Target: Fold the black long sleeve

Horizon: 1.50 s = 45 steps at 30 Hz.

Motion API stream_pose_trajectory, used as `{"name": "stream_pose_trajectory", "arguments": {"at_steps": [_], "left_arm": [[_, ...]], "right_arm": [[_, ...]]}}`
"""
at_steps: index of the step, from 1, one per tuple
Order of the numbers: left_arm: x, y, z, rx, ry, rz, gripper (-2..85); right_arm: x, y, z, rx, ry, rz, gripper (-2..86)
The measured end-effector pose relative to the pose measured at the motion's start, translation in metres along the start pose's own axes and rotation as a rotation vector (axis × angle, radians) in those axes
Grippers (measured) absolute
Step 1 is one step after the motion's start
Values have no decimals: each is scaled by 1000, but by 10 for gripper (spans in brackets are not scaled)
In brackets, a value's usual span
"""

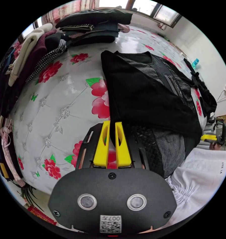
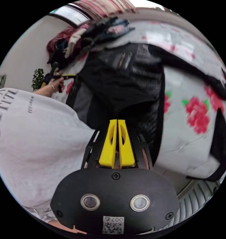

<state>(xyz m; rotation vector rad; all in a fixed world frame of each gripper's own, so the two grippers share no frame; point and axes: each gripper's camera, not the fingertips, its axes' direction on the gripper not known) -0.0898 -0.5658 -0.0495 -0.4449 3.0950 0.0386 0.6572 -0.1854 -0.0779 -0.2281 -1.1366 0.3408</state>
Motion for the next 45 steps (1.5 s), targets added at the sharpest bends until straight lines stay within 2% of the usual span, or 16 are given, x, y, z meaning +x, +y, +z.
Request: {"name": "stream_pose_trajectory", "arguments": {"at_steps": [2, 5, 7, 10, 14, 18, 22, 23, 24, 26, 29, 31, 33, 37, 41, 45], "left_arm": [[-3, 2, -5, -7, -2, 11, 46], [-14, 12, -22, -2, 37, 11, 44], [-20, 17, -40, 51, 51, -2, 32], [-21, 9, -70, 143, 18, 20, 22], [-7, -41, -77, 190, 61, 100, 33], [-3, -106, -48, 125, 55, 97, 32], [-23, -153, -16, 31, -32, -15, -3], [-33, -161, 5, -71, -48, -46, -6], [-41, -161, 1, 20, -15, -67, -8], [-52, -161, 3, 13, 32, -143, -9], [-52, -157, -2, 24, 7, -138, -9], [-58, -148, -12, 60, 2, -175, -9], [-74, -130, -32, 116, 11, -286, -9], [-81, -95, -57, 183, 19, -375, -9], [-66, -62, -53, 89, -12, -394, -10], [-48, -44, -37, -38, -3, -366, -10]], "right_arm": [[4, 11, 14, -32, -5, 53, 12], [9, 21, -14, 108, -19, 126, 22], [17, 15, -42, 231, 43, 158, 25], [32, -12, -56, 307, 76, 158, 29], [34, -55, -44, 298, 59, 95, 31], [33, -84, -6, 138, 48, 71, 31], [39, -78, -5, 181, 90, 88, 31], [41, -78, -5, 182, 79, 94, 31], [44, -79, -7, 174, 57, 102, 36], [49, -82, -12, 153, -6, 105, 45], [70, -77, -52, 321, -43, 148, 60], [108, -71, -100, 515, 34, 269, 70], [149, -74, -133, 597, 104, 387, 78], [237, -101, -195, 687, 289, 588, 98], [287, -151, -222, 645, 383, 665, 118], [336, -200, -209, 466, 423, 786, 125]]}}
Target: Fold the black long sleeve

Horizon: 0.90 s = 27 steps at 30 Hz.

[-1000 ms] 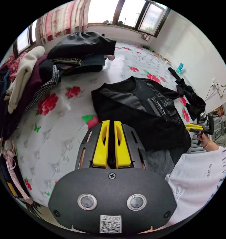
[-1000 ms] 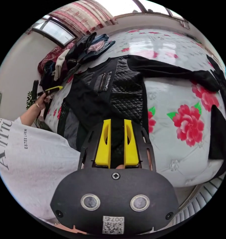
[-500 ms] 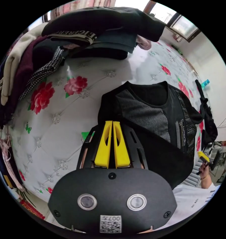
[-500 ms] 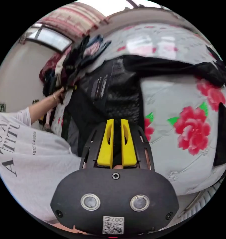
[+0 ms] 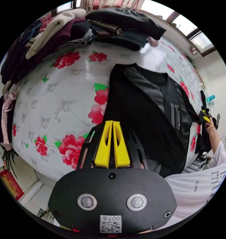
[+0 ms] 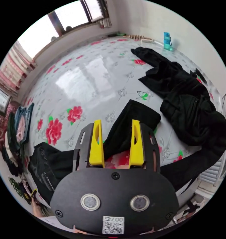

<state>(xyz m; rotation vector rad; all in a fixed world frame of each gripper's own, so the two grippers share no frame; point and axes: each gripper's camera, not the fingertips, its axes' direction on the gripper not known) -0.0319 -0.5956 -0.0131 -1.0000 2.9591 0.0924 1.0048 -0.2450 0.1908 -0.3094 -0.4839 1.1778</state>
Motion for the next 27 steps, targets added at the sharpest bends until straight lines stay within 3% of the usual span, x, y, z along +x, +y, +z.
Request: {"name": "stream_pose_trajectory", "arguments": {"at_steps": [3, 6, 11, 13, 17, 20, 25, 27], "left_arm": [[6, 8, 6, -57, 53, 41, -10], [8, 14, 5, -76, 44, 85, -10], [-6, 24, 6, -70, 99, 56, -10], [-11, 28, 8, -65, 122, 51, -10], [-22, 39, 15, -65, 140, 70, -10], [-34, 51, 14, -33, 178, 55, -10], [-57, 80, 15, 1, 225, 21, -10], [-71, 96, 12, 23, 236, 5, -10]], "right_arm": [[11, -3, 36, -150, 132, 8, 98], [27, 0, 26, -105, 126, 20, 37], [47, 12, -64, 242, -290, -94, 8], [48, 21, -127, 405, -603, -216, 5], [50, 42, -197, 541, -902, -328, 3], [71, 60, -200, 540, -923, -194, 3], [147, 96, -110, 375, -974, 362, 2], [148, 99, -104, 348, -909, 355, 1]]}}
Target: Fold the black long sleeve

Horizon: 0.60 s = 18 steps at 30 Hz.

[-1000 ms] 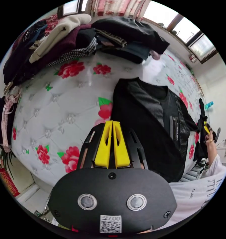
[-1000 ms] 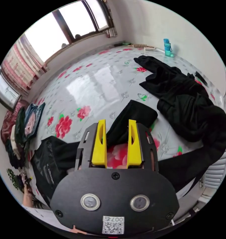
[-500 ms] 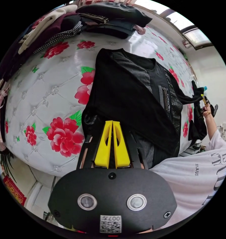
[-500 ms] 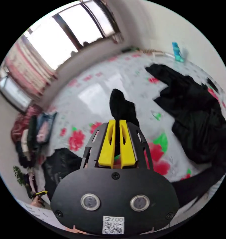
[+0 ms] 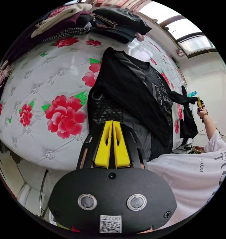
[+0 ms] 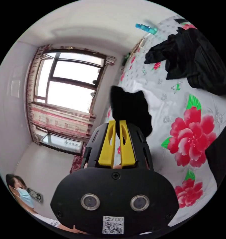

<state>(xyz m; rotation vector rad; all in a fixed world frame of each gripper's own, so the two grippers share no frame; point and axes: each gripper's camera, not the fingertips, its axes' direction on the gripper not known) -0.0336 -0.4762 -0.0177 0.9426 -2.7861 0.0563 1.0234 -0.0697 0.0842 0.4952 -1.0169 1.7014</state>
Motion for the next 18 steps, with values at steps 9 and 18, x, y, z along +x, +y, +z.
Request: {"name": "stream_pose_trajectory", "arguments": {"at_steps": [9, 18], "left_arm": [[-30, 47, -23, 165, 89, 16, -9], [-31, 72, 0, 195, 169, 79, 1]], "right_arm": [[-212, 117, 48, -471, -357, -812, 2], [-214, 466, 79, -897, -274, -1273, 13]]}}
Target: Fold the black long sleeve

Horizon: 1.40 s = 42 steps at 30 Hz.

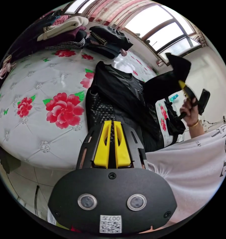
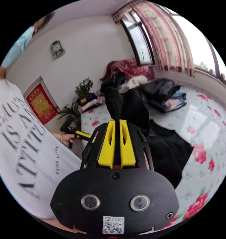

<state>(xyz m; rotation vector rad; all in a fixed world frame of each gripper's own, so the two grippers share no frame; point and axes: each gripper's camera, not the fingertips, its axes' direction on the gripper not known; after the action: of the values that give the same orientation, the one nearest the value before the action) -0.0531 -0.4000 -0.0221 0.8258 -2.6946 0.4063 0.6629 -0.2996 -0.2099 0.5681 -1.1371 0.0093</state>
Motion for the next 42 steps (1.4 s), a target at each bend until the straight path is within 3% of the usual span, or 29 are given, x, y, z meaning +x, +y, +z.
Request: {"name": "stream_pose_trajectory", "arguments": {"at_steps": [4, 6, 13, 18, 22, 24, 26, 29, 33, 35, 38, 41, 42], "left_arm": [[-10, 11, 12, -41, 16, -44, 17], [-11, 14, 12, -43, 11, -51, 29], [0, -6, 18, -3, 20, 1, 60], [58, -67, 35, -13, -15, 498, 100], [85, -104, 90, -190, 8, 669, 89], [96, -114, 135, -386, -60, 722, 45], [107, -115, 144, -427, -111, 764, 7], [104, -129, 133, -473, -130, 553, -5], [57, -123, 104, -451, 72, 66, -9], [40, -114, 99, -402, 149, -80, -9], [45, -112, 93, -314, 160, -119, -9], [67, -111, 100, -339, 45, -41, -9], [72, -109, 111, -372, -18, 7, -9]], "right_arm": [[-44, 46, 136, -408, -23, -19, 28], [-59, 54, 157, -488, -87, -98, 33], [-74, 22, 165, -471, -168, -160, 41], [-43, 10, 147, -406, 18, -63, 39], [-8, 17, 148, -484, 227, 23, 32], [6, 23, 153, -536, 309, 80, 27], [20, 33, 167, -640, 370, 124, 21], [28, 32, 166, -636, 339, 169, 10], [42, 11, 138, -506, 404, 216, 3], [54, 1, 123, -415, 446, 249, 3], [85, -11, 121, -380, 522, 291, 3], [131, -4, 142, -539, 547, 402, 1], [139, 0, 143, -511, 525, 393, 0]]}}
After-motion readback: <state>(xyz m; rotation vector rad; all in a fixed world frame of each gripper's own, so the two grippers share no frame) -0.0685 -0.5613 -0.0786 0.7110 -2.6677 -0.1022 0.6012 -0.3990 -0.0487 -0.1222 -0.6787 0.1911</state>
